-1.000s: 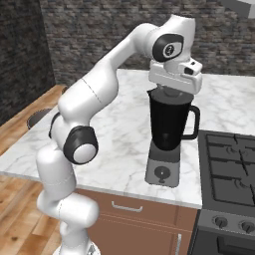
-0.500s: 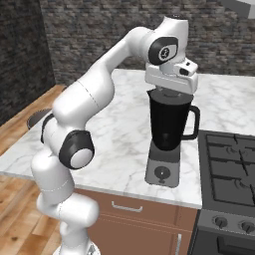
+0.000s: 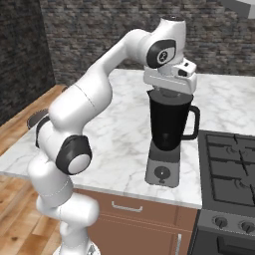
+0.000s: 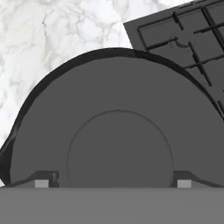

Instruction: Close the lid blender by securely placing the lid on top.

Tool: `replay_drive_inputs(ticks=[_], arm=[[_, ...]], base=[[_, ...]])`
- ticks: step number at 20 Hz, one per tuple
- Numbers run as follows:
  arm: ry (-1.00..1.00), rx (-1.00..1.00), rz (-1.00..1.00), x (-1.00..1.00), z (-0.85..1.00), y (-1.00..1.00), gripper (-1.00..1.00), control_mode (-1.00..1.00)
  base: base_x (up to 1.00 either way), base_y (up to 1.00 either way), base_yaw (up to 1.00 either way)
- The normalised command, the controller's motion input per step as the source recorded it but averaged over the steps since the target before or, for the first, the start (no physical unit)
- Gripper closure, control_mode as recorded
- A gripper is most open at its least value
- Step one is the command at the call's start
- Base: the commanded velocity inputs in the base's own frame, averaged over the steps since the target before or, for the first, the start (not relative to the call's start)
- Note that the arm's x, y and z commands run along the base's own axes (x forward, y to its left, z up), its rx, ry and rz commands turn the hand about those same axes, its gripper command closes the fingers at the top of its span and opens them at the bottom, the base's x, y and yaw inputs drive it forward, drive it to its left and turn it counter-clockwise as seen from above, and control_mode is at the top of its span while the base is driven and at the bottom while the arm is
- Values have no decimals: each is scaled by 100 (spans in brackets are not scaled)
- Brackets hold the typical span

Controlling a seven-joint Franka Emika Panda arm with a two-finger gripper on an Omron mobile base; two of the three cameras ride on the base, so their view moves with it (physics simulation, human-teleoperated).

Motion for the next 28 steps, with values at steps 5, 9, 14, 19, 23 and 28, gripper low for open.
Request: replay_drive_inputs(ticks=[5, 9, 14, 19, 23, 28], arm=[[0, 0, 1, -12, 7, 5, -100, -100], [0, -1, 0, -16, 15, 14, -100, -100], [-1, -3, 0, -17, 6, 8, -100, -100], [0, -4, 1, -6, -4, 12, -100, -100], [-17, -1, 0, -61, 18, 3, -100, -100], [-20, 0, 3, -94, 8, 38, -100, -100]], base=[[0, 0, 0], [0, 0, 0], [0, 0, 0], [0, 0, 0], [0, 0, 0], [0, 0, 0]])
